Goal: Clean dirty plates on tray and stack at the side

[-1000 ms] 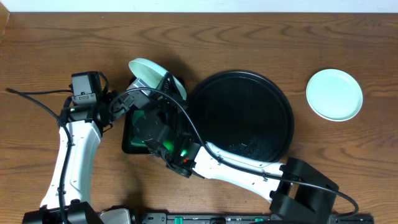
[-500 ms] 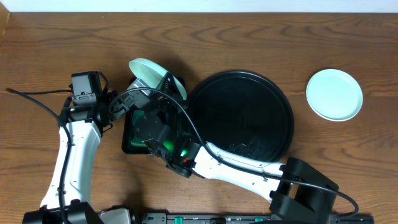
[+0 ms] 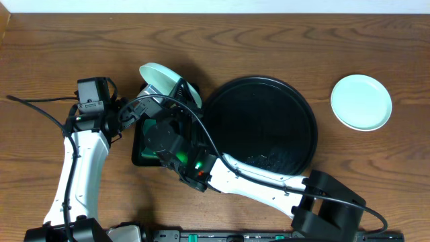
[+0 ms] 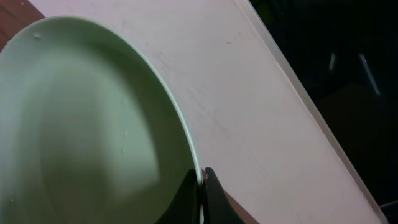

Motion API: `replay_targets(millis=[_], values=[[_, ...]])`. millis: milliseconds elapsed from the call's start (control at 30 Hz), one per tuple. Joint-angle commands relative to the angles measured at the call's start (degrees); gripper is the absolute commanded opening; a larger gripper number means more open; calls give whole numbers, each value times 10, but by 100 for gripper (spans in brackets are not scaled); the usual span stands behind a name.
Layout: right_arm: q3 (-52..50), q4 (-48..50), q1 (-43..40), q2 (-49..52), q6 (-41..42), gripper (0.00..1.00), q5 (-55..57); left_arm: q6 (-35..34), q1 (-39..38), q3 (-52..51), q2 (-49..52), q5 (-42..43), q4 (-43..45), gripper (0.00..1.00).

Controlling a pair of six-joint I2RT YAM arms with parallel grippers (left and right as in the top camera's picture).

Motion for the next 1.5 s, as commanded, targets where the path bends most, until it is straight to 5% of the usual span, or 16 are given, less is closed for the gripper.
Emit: replay_targets(millis=[0, 567, 1467], values=[[12, 2, 5, -14, -1, 1, 8, -1, 2, 11, -3, 1, -2, 82], [12, -28, 5, -14, 15, 1, 8, -1, 2, 12, -3, 1, -2, 83], [12, -192, -19, -14, 233, 1, 5, -1, 2, 11, -3, 1, -2, 82]])
